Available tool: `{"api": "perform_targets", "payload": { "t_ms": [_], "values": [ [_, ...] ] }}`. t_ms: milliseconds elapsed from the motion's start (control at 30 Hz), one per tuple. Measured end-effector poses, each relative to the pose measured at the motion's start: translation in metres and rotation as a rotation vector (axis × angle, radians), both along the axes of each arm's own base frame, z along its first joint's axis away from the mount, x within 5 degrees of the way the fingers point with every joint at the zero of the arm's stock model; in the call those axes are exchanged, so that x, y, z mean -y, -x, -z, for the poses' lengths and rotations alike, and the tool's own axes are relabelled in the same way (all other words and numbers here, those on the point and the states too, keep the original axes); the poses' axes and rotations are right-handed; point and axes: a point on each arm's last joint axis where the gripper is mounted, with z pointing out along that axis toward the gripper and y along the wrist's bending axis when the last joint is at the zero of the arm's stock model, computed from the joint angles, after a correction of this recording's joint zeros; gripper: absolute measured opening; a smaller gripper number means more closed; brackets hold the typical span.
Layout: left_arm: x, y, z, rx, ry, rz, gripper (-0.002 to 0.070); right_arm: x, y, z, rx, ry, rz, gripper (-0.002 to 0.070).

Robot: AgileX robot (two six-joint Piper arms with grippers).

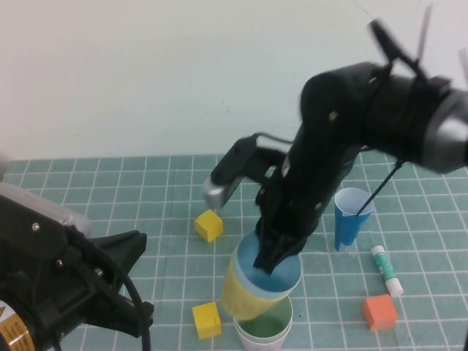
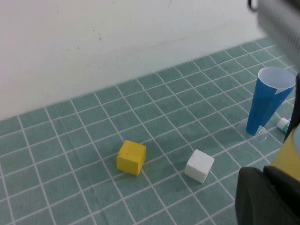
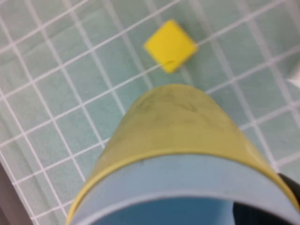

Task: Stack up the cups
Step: Place the yellow cup on the green cup

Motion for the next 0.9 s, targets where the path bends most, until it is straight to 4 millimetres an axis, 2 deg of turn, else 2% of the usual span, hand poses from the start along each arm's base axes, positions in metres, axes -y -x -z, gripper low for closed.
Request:
{"api": "perform_targets", "payload": {
  "t_ms": [133, 300, 767, 833, 900],
  "values": [
    [0.000, 0.001, -0.001, 0.008, -0.001, 0.003, -0.0001, -0.015, 0.002, 0.027, -0.026, 0.051, -0.034, 0.0034],
    [0.000, 0.001, -0.001, 0.012, -0.003, 0.005, -0.0001, -0.015, -0.003, 0.050, -0.048, 0.116, -0.042, 0.0034],
    [0.000, 0.001, -0.002, 0.016, -0.005, 0.015, -0.0001, -0.014, -0.006, 0.056, -0.032, 0.151, -0.053, 0.0041],
    [0.000, 0.001, -0.002, 0.017, -0.006, 0.016, -0.0001, -0.014, -0.006, 0.060, -0.041, 0.156, -0.053, 0.0069],
    [0.000, 0.001, -0.002, 0.017, -0.005, 0.015, -0.0001, -0.015, -0.007, 0.063, -0.047, 0.158, -0.049, 0.0144]
  ]
}}
